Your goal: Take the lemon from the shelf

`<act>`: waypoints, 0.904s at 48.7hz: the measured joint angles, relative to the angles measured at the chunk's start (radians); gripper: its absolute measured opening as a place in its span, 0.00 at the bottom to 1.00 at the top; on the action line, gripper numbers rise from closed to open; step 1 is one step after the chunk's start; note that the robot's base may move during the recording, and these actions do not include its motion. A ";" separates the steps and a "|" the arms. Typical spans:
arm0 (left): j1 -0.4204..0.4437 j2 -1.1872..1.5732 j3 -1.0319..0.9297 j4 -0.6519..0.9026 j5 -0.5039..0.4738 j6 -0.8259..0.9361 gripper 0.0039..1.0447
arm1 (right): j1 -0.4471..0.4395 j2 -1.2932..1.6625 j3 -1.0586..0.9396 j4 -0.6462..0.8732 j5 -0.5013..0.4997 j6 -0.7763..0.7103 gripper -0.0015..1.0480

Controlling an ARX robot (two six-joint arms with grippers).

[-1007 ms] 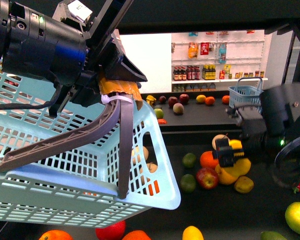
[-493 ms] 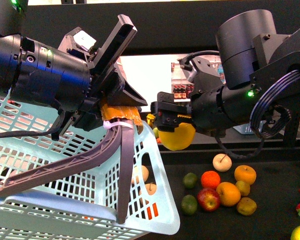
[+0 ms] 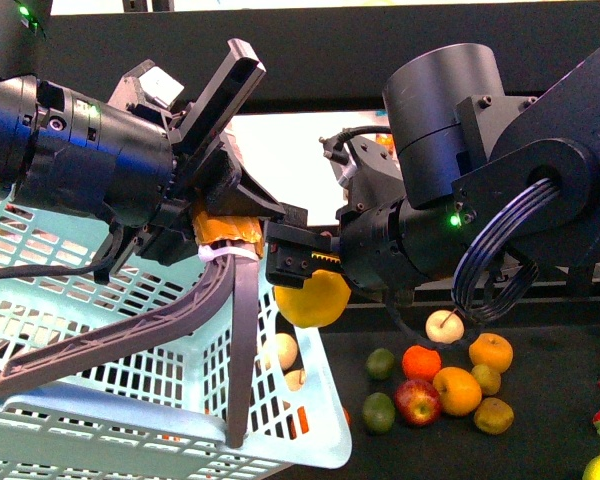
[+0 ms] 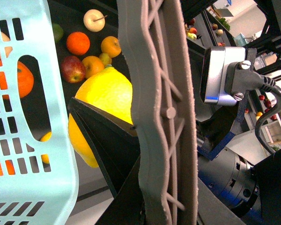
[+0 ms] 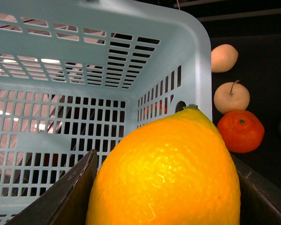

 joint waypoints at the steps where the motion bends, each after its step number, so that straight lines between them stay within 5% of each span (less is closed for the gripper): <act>1: 0.000 0.000 0.000 0.000 0.000 0.000 0.09 | 0.001 0.001 0.000 0.000 0.000 0.001 0.68; 6: 0.001 0.000 0.000 0.000 -0.006 0.000 0.09 | 0.003 0.008 0.000 0.002 -0.006 0.018 0.68; 15: 0.007 0.000 0.000 0.000 -0.007 0.003 0.09 | -0.001 0.012 -0.004 0.008 -0.011 0.039 0.94; 33: 0.002 0.000 -0.001 0.001 0.016 -0.005 0.09 | -0.041 -0.013 -0.047 0.037 -0.056 0.044 0.92; 44: -0.012 0.002 -0.002 0.005 0.027 -0.011 0.09 | -0.153 -0.143 -0.137 0.092 -0.094 0.029 0.92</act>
